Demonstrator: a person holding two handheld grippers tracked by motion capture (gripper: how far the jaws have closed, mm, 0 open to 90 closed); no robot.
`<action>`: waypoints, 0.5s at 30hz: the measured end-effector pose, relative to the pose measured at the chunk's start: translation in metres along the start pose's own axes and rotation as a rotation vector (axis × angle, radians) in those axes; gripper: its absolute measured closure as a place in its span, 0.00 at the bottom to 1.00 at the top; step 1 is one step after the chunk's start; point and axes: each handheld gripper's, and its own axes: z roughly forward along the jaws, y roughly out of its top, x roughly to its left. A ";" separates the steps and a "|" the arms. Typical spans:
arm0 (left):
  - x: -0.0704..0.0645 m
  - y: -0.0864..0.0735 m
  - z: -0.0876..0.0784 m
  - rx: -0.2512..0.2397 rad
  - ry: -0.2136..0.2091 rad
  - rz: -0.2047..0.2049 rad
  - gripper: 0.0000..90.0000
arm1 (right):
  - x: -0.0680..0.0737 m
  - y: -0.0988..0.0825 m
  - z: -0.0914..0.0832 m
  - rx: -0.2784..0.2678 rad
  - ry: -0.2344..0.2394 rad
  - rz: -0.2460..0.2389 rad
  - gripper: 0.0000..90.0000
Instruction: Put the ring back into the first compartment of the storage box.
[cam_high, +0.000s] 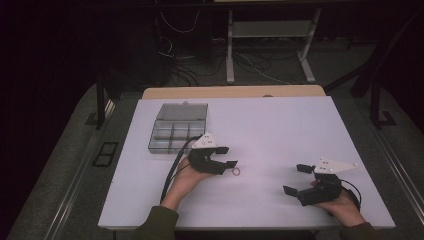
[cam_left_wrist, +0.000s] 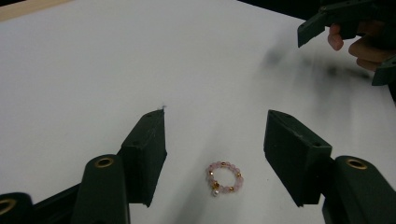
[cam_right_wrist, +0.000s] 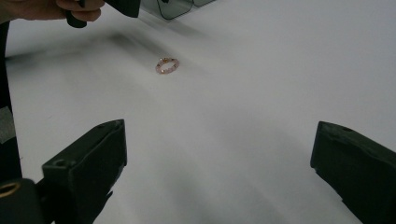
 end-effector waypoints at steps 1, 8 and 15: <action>0.000 0.000 0.001 0.002 0.001 0.001 0.43 | 0.000 0.000 0.000 -0.001 0.000 -0.001 0.04; 0.001 0.001 0.012 0.018 -0.006 0.005 0.49 | 0.000 0.000 0.000 -0.001 -0.002 0.002 0.04; -0.003 0.000 0.019 0.054 -0.004 0.008 0.58 | 0.000 0.000 0.000 -0.001 -0.001 0.000 0.04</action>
